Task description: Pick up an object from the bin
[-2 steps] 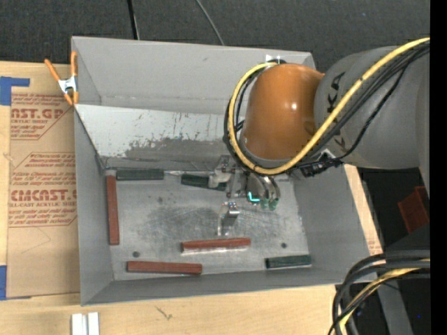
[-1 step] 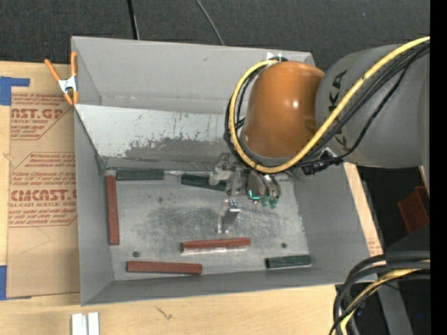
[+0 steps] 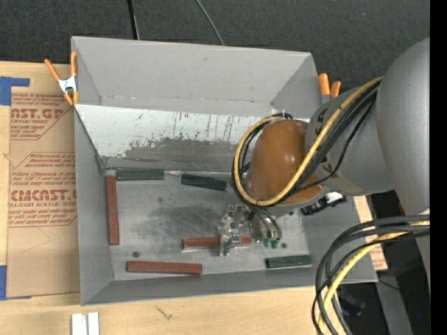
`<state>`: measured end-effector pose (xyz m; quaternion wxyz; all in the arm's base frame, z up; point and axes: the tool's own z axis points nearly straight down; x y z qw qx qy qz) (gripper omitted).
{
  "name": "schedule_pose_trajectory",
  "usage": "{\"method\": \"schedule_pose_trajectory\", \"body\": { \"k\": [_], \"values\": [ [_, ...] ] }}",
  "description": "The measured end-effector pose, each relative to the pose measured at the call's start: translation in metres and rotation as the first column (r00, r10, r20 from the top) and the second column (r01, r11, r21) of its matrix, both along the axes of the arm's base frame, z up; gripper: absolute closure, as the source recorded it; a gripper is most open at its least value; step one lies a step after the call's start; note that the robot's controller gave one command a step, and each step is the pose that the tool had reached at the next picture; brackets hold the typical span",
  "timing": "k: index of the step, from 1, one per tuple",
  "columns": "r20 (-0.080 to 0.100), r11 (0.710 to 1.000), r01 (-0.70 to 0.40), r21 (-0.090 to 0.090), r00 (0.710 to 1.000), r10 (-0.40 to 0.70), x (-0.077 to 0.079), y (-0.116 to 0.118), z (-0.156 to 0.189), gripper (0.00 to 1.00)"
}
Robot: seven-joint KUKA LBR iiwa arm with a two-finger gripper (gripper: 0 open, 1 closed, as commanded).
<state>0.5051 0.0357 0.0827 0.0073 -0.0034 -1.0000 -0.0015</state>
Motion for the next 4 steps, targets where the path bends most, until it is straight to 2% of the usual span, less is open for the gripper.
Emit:
{"method": "schedule_pose_trajectory", "body": {
  "k": [1,2,3,4],
  "values": [
    [0.000,1.000,0.000,0.000,1.000,0.000,0.000,0.000,0.000,1.00],
    [0.016,1.000,0.007,-0.002,1.000,-0.007,-0.002,-0.010,0.112,1.00],
    [0.016,1.000,0.007,-0.002,1.000,-0.007,-0.002,-0.010,0.112,0.00],
    [0.016,1.000,0.008,-0.002,1.000,-0.008,-0.002,-0.010,0.112,0.00]
  ]
}}
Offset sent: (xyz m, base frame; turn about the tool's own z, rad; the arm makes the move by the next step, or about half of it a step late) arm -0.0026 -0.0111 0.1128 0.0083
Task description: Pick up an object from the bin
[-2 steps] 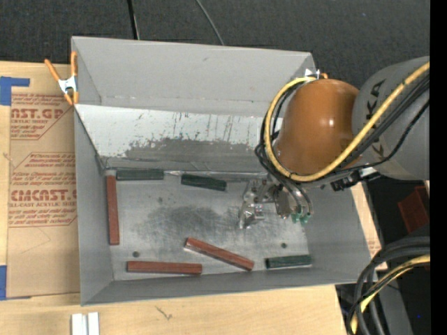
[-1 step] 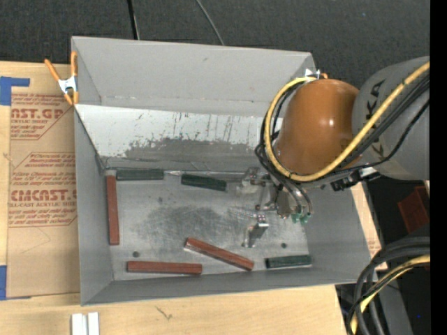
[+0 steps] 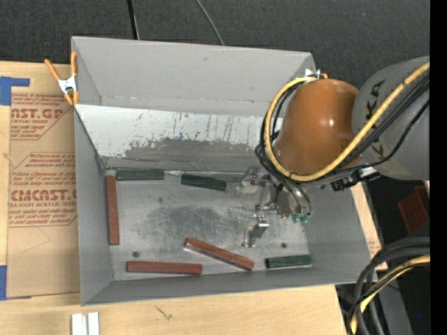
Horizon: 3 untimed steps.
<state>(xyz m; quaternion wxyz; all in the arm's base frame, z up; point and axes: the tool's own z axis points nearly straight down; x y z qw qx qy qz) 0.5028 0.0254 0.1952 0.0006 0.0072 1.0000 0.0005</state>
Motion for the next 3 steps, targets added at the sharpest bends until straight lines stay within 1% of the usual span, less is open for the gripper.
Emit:
{"method": "schedule_pose_trajectory", "body": {
  "k": [1,2,3],
  "values": [
    [0.006,1.000,-0.014,0.000,1.000,0.014,-0.006,0.003,-0.050,0.00],
    [-0.002,1.000,-0.024,0.000,1.000,0.024,-0.004,0.033,-0.111,1.00],
    [-0.002,1.000,-0.024,0.000,1.000,0.024,-0.004,0.033,-0.111,1.00]
  ]
}}
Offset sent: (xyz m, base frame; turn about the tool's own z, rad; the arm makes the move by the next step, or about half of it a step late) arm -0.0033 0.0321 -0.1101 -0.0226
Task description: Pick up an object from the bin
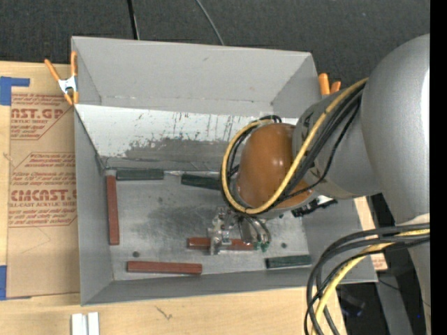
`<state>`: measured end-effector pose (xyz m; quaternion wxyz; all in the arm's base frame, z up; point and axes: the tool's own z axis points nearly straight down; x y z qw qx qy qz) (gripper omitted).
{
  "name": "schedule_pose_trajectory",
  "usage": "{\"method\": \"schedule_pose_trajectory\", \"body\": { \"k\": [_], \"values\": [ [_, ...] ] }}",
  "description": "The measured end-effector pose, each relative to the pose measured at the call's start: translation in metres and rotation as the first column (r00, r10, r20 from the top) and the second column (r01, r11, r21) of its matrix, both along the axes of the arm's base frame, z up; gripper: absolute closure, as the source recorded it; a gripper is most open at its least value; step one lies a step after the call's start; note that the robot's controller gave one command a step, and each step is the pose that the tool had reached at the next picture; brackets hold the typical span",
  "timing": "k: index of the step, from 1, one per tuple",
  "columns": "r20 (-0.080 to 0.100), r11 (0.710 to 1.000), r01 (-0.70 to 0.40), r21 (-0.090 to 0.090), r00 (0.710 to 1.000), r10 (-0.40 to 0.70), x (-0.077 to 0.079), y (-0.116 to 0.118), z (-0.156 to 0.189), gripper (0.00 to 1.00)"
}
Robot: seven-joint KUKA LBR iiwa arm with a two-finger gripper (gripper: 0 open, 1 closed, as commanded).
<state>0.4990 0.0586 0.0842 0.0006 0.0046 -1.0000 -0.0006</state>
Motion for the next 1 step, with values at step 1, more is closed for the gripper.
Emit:
{"method": "schedule_pose_trajectory", "body": {
  "k": [1],
  "values": [
    [0.004,0.999,-0.047,-0.001,0.999,0.047,-0.0035,0.0120,0.1537,1.00]
  ]
}}
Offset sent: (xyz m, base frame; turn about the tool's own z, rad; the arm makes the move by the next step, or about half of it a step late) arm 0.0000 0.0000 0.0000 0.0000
